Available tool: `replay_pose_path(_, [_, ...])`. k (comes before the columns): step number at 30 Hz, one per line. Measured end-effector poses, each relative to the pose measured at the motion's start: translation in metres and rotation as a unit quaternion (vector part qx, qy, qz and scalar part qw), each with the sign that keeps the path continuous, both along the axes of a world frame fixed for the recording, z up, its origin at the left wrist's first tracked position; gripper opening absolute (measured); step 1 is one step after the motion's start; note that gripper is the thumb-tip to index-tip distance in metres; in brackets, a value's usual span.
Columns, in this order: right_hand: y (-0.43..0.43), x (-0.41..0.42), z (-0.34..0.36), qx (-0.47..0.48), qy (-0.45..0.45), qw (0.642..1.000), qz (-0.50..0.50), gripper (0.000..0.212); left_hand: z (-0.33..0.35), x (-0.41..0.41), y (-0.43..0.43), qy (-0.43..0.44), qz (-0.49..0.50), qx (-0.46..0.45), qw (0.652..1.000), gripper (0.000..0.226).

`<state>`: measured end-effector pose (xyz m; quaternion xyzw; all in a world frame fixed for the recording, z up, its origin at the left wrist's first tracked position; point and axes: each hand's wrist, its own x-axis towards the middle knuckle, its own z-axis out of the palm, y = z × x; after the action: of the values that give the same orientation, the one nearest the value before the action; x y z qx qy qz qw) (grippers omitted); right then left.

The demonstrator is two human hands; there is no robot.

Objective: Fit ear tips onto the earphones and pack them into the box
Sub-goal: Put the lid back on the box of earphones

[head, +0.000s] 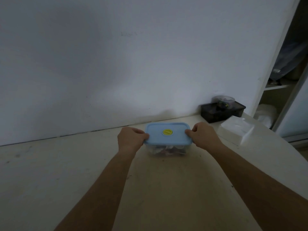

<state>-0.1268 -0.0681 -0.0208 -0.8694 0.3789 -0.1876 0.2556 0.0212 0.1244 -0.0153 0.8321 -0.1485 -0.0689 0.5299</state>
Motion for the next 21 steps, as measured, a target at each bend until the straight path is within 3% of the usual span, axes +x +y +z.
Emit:
replay_pose_path(4, [-0.002, 0.0, 0.003, 0.042, 0.002, 0.999, -0.007, 0.037, -0.008, 0.004, 0.001, 0.12, -0.028, -0.083, 0.989, 0.026])
replay_pose_path(6, [-0.001, 0.0, 0.003, 0.04, -0.002, 0.999, -0.015, 0.036, -0.012, 0.004, -0.002, 0.066, -0.042, -0.067, 0.995, 0.026])
replay_pose_path(9, [0.008, 0.001, 0.003, -0.051, 0.015, 0.998, -0.037, 0.022, -0.017, -0.006, -0.005, -0.106, -0.067, 0.01, 0.992, 0.019])
replay_pose_path(14, [0.003, 0.008, 0.001, -0.169, 0.017, 0.985, -0.01, 0.019, -0.025, -0.014, -0.01, -0.327, -0.067, 0.131, 0.933, 0.022])
replay_pose_path(17, [-0.011, 0.014, 0.001, -0.191, 0.006, 0.982, 0.008, 0.021, -0.023, -0.011, -0.015, -0.372, -0.082, 0.163, 0.91, 0.024])
replay_pose_path(21, [-0.025, 0.026, 0.004, -0.211, 0.016, 0.977, 0.008, 0.021, -0.022, 0.001, -0.022, -0.319, -0.132, 0.178, 0.921, 0.035])
